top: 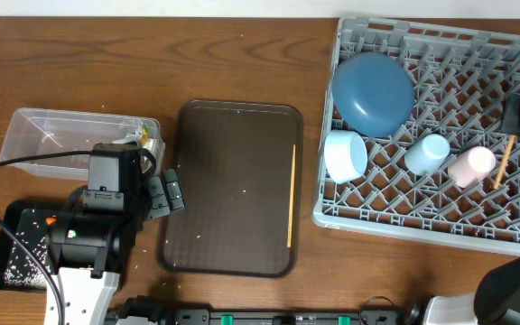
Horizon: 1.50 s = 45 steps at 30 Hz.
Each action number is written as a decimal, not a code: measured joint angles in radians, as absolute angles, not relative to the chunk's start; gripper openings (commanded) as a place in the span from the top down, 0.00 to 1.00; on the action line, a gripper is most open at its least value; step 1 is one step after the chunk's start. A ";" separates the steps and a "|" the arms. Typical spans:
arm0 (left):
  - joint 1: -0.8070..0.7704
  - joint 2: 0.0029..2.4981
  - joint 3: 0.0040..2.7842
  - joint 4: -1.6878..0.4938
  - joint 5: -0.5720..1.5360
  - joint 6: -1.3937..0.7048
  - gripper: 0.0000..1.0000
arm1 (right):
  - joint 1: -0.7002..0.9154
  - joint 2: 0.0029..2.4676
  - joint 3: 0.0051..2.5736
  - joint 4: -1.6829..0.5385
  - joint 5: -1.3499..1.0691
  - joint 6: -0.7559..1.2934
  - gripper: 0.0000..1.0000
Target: Sort waste into correct bins and load items into the dishwasher rack
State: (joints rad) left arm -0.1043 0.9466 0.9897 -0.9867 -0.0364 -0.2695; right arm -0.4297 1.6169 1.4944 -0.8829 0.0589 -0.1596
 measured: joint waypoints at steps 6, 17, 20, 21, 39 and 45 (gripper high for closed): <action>-0.104 0.947 0.990 -0.987 -0.036 -0.270 0.02 | -0.427 1.617 1.494 -0.923 -0.065 -0.206 0.99; -0.105 0.947 0.990 -0.987 -0.036 -0.270 0.02 | -0.349 1.617 1.494 -0.970 -0.175 -0.223 0.99; -0.104 0.947 0.990 -0.987 -0.036 -0.270 0.02 | -0.348 1.617 1.493 -0.977 -0.179 -0.215 0.99; -0.104 0.947 0.990 -0.987 -0.036 -0.270 0.02 | -0.348 1.617 1.493 -0.977 -0.180 -0.207 0.99; -0.104 0.947 0.990 -0.987 -0.036 -0.270 0.02 | -0.379 1.618 1.489 -0.813 0.074 -0.185 0.99; -0.104 0.947 0.990 -0.987 -0.036 -0.270 0.02 | -0.469 1.631 1.489 -0.780 0.103 -0.231 0.99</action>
